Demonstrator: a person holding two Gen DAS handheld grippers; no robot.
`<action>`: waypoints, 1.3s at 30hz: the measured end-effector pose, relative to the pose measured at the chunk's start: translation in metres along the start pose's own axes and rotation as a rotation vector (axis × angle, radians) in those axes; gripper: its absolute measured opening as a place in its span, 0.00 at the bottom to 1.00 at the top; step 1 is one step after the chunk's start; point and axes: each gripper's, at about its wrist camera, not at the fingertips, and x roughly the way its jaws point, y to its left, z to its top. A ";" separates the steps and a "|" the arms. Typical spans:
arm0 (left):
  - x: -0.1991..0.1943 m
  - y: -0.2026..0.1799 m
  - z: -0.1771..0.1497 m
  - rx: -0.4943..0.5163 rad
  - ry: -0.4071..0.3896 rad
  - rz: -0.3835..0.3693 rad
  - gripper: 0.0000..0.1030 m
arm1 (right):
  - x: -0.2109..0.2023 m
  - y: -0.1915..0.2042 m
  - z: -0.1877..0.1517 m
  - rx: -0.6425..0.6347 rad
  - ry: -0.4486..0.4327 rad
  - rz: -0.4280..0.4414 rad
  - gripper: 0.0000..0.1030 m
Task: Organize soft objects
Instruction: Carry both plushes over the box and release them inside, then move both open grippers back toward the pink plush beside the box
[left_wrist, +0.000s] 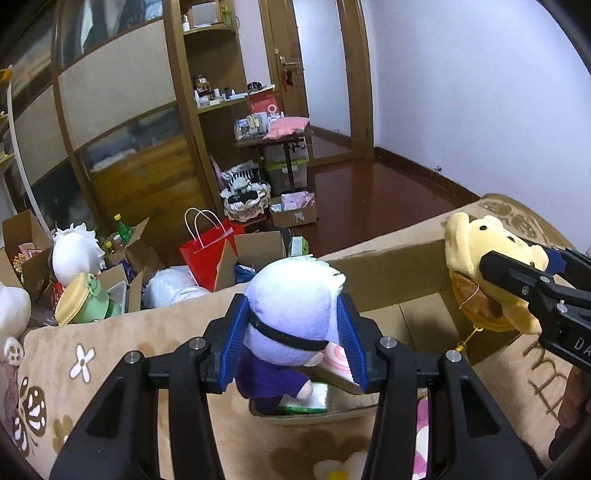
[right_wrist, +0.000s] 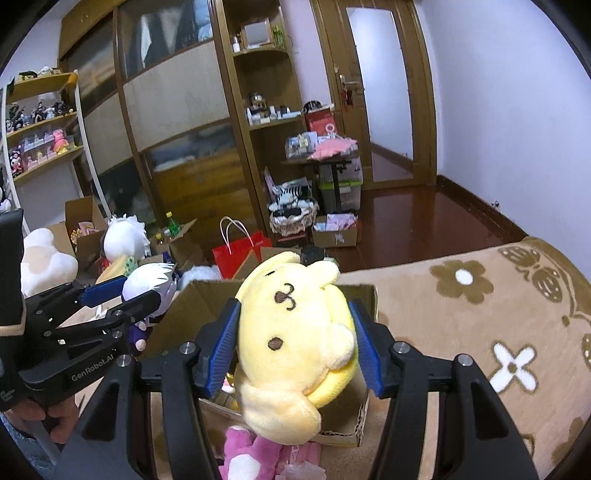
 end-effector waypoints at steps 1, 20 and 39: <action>0.001 -0.001 -0.001 0.007 -0.001 0.004 0.46 | 0.003 -0.001 -0.002 0.001 0.009 -0.002 0.60; 0.018 -0.011 -0.007 0.011 0.040 -0.030 0.59 | 0.029 -0.009 -0.021 0.031 0.109 0.002 0.63; -0.018 0.021 -0.007 -0.076 0.056 -0.008 0.97 | -0.003 -0.005 -0.013 0.073 0.074 -0.007 1.00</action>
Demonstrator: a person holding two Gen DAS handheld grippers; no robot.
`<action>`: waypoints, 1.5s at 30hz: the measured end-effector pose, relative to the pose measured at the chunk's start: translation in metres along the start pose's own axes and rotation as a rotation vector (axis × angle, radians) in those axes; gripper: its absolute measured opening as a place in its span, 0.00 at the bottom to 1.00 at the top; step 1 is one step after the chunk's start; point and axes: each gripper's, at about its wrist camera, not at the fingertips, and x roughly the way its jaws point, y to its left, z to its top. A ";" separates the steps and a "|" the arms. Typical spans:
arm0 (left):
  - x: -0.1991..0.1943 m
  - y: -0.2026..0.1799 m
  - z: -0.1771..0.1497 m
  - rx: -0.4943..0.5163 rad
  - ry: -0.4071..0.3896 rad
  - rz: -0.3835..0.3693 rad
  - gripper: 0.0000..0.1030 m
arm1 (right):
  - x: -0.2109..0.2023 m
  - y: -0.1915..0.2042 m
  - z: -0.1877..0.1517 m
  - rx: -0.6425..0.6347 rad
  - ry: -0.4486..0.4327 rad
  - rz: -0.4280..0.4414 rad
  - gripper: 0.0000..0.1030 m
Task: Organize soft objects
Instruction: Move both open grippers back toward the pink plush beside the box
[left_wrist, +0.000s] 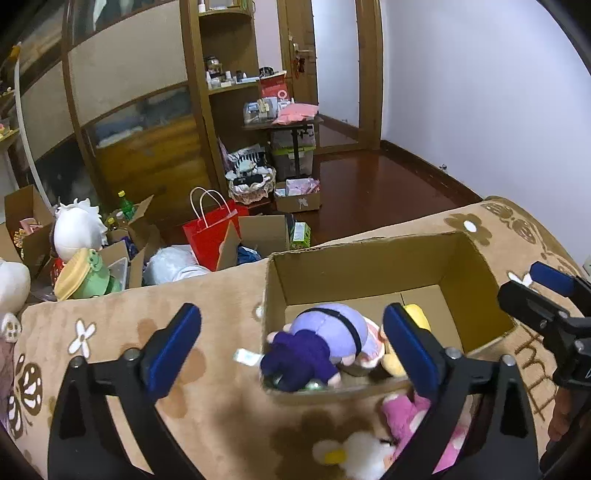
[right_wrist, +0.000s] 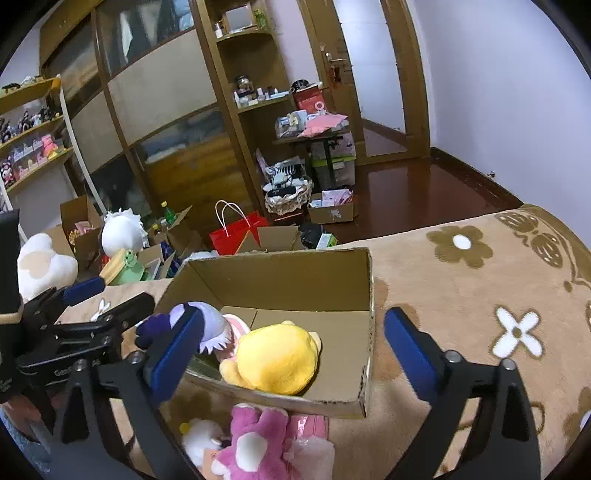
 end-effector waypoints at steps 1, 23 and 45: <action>-0.005 0.001 -0.001 0.001 0.001 0.000 0.97 | -0.005 0.000 0.000 0.003 -0.003 -0.004 1.00; -0.024 0.000 -0.053 0.036 0.214 0.000 0.98 | -0.037 0.007 -0.062 -0.024 0.139 -0.020 1.00; 0.020 0.004 -0.079 -0.010 0.352 -0.066 0.98 | 0.008 0.029 -0.098 -0.112 0.236 -0.015 1.00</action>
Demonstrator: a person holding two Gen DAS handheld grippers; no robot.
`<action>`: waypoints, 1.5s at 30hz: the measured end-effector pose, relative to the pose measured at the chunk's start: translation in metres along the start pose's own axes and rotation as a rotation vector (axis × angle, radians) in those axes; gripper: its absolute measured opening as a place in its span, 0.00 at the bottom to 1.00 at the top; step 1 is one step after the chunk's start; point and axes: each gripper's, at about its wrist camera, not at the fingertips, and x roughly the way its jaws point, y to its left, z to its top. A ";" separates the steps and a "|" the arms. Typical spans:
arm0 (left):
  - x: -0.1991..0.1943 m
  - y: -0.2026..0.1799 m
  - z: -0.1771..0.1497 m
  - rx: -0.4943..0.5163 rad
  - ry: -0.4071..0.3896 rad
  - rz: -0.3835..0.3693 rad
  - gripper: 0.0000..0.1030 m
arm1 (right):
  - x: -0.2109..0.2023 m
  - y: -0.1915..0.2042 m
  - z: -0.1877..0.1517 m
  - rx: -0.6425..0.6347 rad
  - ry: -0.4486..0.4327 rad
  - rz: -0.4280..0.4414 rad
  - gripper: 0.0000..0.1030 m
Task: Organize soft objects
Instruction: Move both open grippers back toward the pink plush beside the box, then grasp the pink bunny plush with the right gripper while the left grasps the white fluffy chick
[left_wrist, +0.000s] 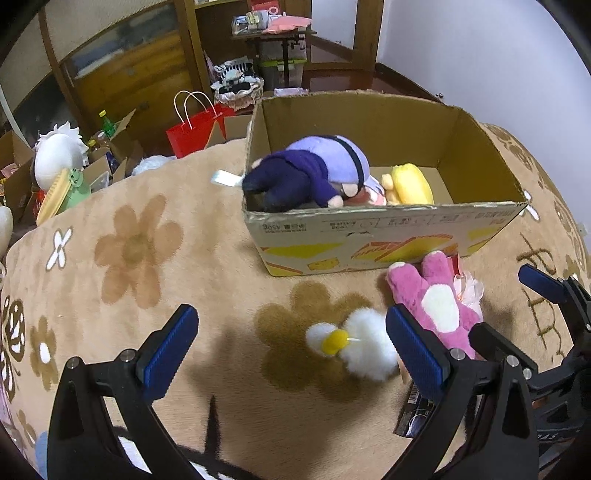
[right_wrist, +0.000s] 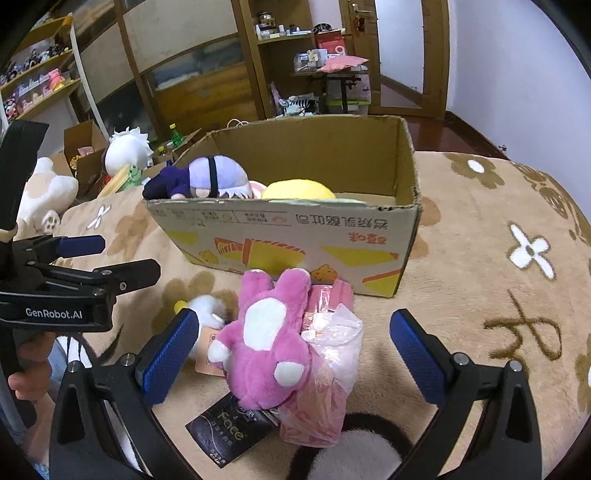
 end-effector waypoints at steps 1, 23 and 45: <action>0.002 0.000 0.000 -0.001 0.004 -0.002 0.98 | 0.002 0.001 0.000 -0.001 0.003 0.001 1.00; 0.042 -0.012 -0.001 0.008 0.101 -0.078 0.98 | 0.043 0.008 -0.009 -0.021 0.112 0.019 1.00; 0.077 -0.026 -0.004 0.002 0.255 -0.194 0.75 | 0.062 0.012 -0.016 -0.052 0.175 0.021 1.00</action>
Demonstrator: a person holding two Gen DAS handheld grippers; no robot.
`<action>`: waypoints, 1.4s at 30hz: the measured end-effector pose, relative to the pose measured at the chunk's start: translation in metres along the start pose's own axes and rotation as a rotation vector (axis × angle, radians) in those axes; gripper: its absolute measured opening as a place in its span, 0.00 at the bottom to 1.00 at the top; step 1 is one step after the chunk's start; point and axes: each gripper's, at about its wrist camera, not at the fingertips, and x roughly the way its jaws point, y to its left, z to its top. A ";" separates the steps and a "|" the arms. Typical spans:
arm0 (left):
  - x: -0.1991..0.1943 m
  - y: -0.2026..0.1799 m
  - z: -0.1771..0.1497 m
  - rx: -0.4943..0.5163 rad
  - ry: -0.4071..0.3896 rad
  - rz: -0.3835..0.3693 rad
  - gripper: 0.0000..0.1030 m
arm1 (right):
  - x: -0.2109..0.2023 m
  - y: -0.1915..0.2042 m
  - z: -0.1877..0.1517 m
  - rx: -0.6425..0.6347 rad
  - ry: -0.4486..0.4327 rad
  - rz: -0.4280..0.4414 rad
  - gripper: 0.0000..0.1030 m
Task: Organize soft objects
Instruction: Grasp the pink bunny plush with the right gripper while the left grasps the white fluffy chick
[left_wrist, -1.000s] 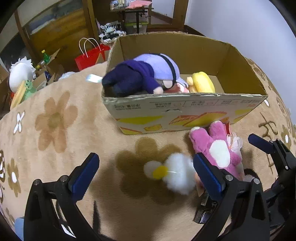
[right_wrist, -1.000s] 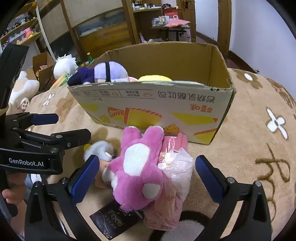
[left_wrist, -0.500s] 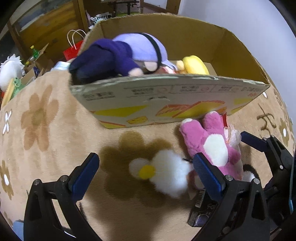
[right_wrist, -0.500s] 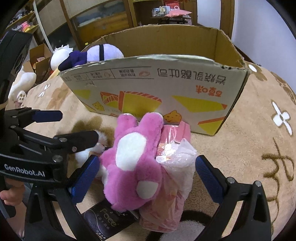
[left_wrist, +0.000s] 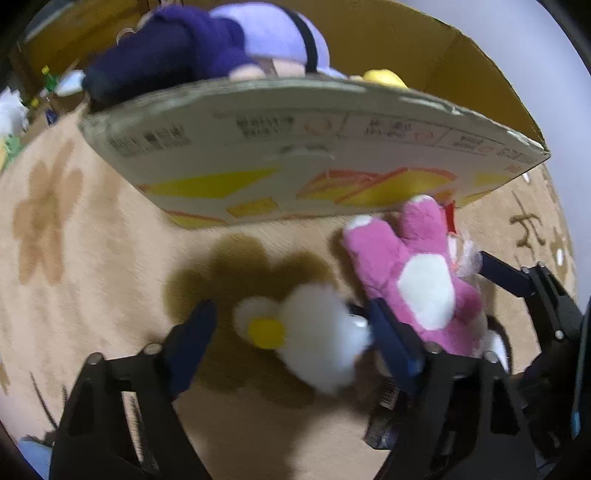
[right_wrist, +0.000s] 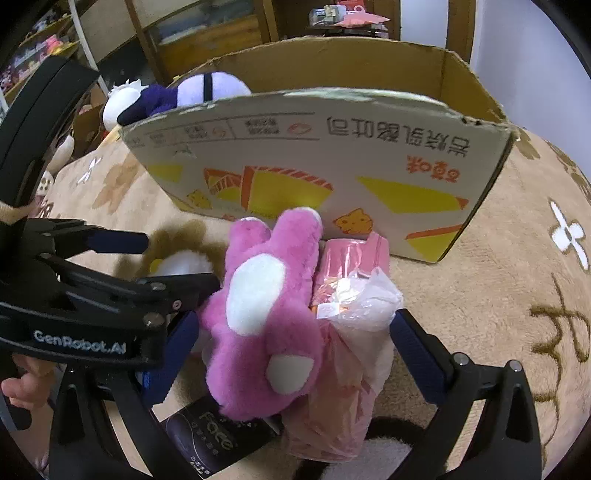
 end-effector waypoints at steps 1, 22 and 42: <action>0.001 0.000 0.000 -0.001 0.003 -0.005 0.74 | 0.001 0.001 0.000 -0.005 0.001 -0.004 1.00; -0.020 0.001 -0.017 -0.015 -0.047 -0.060 0.04 | -0.010 0.002 -0.001 -0.015 0.015 0.011 0.72; 0.002 -0.013 -0.024 -0.039 -0.010 -0.041 0.30 | -0.028 0.013 -0.004 -0.053 -0.034 0.069 0.47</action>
